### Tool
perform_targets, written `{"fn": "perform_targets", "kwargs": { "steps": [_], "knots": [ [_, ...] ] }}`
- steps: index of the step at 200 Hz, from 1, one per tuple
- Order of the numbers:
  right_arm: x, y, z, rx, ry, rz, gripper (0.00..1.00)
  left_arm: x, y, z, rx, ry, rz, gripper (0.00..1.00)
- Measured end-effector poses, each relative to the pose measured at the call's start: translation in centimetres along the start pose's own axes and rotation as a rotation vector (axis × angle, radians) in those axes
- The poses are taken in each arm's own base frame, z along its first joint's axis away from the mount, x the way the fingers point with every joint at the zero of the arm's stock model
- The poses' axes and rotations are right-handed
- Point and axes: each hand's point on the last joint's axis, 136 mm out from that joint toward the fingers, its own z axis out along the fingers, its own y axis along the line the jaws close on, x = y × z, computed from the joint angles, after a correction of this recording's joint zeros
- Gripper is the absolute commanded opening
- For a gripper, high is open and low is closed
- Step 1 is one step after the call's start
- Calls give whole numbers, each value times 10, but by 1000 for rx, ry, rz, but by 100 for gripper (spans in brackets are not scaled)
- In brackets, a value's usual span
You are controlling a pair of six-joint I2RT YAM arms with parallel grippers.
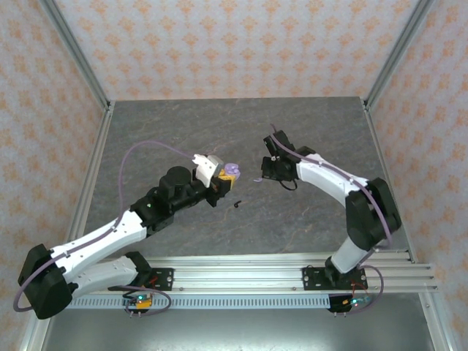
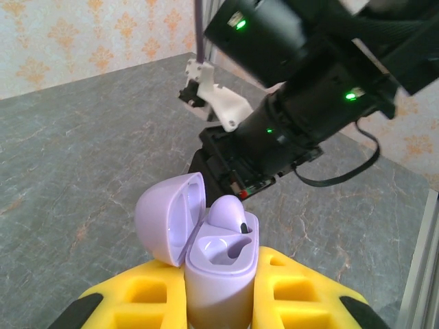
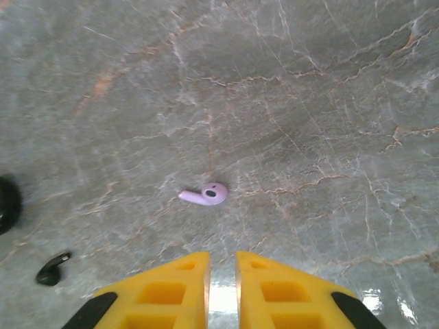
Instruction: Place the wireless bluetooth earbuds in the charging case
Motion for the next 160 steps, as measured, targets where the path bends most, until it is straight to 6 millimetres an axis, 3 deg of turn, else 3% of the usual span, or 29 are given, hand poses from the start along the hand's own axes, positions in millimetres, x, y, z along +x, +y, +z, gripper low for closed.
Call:
{"fn": "perform_targets", "kwargs": {
  "steps": [77, 160],
  "knots": [
    [21, -13, 53, 70, 143, 8, 11, 2, 0, -5, -2, 10, 1, 10],
    [13, -8, 72, 76, 162, 16, 10, 4, 0, -5, -3, 18, 0, 10]
  ]
}}
